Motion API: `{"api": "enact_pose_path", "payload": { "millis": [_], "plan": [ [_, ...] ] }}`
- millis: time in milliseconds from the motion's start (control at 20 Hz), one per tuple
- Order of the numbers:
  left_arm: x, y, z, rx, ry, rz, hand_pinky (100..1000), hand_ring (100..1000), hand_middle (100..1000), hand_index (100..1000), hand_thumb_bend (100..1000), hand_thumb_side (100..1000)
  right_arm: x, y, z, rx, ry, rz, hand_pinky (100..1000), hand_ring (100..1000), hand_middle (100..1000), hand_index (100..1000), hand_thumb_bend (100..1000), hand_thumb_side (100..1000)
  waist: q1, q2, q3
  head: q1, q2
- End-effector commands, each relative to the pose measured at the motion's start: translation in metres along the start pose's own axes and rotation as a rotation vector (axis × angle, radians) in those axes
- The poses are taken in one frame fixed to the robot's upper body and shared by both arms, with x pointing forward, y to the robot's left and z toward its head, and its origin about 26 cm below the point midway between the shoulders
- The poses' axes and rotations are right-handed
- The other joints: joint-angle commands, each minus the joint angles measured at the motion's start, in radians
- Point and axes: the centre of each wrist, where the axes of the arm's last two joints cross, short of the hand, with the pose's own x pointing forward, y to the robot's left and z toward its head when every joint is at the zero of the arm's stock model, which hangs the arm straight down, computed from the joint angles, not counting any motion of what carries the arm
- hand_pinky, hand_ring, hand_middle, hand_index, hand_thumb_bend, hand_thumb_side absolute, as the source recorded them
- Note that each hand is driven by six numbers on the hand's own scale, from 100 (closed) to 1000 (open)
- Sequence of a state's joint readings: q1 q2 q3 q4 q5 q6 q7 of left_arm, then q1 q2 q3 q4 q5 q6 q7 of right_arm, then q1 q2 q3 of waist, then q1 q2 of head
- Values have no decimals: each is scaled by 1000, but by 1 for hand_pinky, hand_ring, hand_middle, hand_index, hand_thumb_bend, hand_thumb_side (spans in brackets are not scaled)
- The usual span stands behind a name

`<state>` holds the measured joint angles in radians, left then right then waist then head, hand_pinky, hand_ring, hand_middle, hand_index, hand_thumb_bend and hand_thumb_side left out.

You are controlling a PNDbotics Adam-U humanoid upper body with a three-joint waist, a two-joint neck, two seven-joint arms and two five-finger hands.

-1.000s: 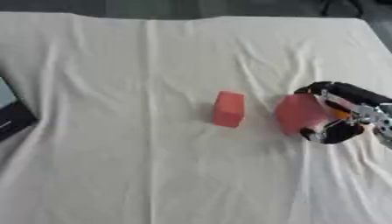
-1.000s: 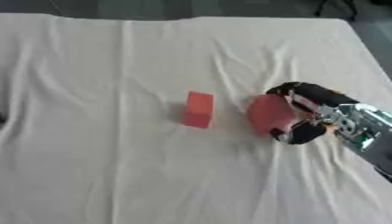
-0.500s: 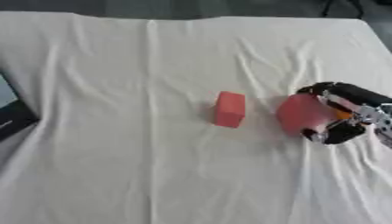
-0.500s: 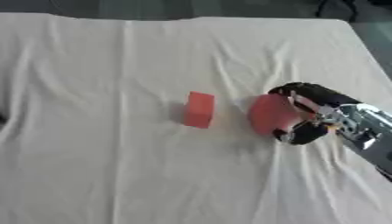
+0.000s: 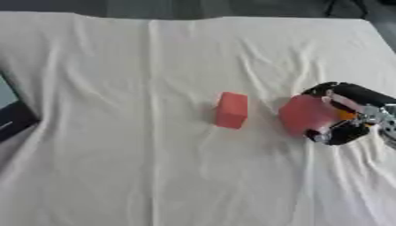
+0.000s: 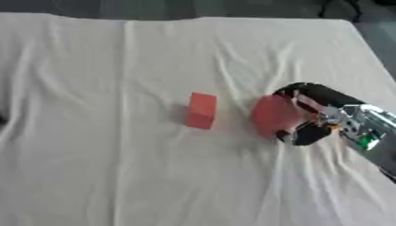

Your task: Pick up the objects with one hand, pass them to the other hand, and then place them into the box on the other side of the table.

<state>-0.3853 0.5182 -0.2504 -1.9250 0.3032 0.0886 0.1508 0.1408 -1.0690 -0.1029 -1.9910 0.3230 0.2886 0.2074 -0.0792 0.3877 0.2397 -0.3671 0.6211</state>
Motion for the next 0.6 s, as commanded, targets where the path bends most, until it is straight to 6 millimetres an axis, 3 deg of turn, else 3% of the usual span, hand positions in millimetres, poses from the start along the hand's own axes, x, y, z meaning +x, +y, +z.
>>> {"api": "enact_pose_path", "payload": {
  "millis": [50, 250, 500, 600],
  "plan": [
    [5, 4, 0, -3, -12, -24, 1000, 697, 695, 724, 100, 903, 2, -10, 0, -50, -33, -3, 1000, 793, 542, 619, 368, 100, -9, -6, -4, 2, -7],
    [5, 4, 1, -2, -12, -22, 1000, 696, 695, 724, 100, 899, 3, -12, 0, -107, -55, -37, 982, 741, 473, 531, 376, 100, -7, -13, -6, 8, -1],
    [3, 5, 3, 6, -2, -18, 1000, 695, 695, 724, 100, 895, 3, -22, 0, -201, -78, -99, 849, 704, 424, 474, 365, 100, -3, -31, -15, 24, 10],
    [3, 5, 4, 8, 1, -15, 1000, 694, 695, 724, 100, 889, 4, -30, -1, -253, -91, -130, 710, 680, 403, 454, 358, 100, 0, -43, -21, 34, 16]
  ]
}}
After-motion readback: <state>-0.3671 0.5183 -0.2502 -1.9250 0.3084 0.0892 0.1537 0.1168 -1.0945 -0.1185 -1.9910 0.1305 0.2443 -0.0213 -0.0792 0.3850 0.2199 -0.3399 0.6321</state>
